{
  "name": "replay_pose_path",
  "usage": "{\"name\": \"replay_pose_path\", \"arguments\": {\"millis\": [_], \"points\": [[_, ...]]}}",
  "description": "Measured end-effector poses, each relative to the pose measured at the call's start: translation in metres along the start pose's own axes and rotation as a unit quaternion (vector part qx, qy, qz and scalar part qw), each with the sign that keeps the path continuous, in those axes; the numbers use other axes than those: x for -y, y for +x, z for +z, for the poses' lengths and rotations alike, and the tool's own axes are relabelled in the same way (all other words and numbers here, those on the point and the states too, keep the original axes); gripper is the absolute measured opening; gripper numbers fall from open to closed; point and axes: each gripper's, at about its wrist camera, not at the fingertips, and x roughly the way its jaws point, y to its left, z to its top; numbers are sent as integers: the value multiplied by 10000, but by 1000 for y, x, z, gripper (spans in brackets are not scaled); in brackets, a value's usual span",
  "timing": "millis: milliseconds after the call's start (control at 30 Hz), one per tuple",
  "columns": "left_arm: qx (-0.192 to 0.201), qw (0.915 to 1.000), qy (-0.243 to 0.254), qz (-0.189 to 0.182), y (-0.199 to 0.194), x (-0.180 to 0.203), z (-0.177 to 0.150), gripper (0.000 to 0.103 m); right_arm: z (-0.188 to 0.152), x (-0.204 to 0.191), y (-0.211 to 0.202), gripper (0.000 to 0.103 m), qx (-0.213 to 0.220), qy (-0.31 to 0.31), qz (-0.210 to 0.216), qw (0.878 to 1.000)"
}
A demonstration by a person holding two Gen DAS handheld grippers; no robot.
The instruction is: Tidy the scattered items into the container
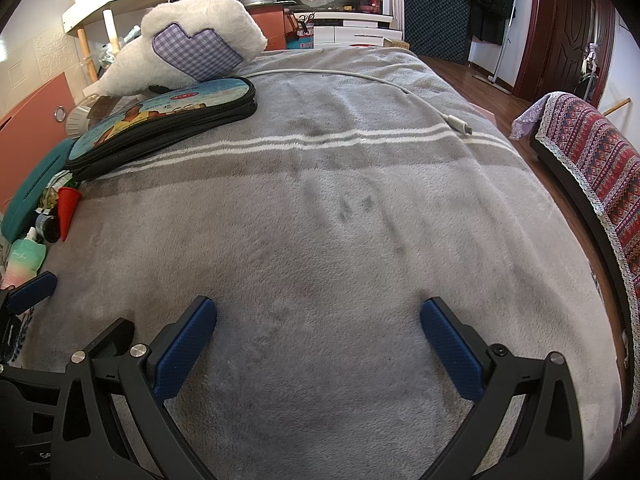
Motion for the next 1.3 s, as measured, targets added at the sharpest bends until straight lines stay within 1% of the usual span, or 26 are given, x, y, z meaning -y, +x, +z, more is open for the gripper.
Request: {"name": "replay_pose_path", "arguments": {"millis": [1300], "points": [[-2, 10000, -25, 17, 0, 0, 0, 103, -1, 1, 1, 103, 0, -2, 1, 10000]]}}
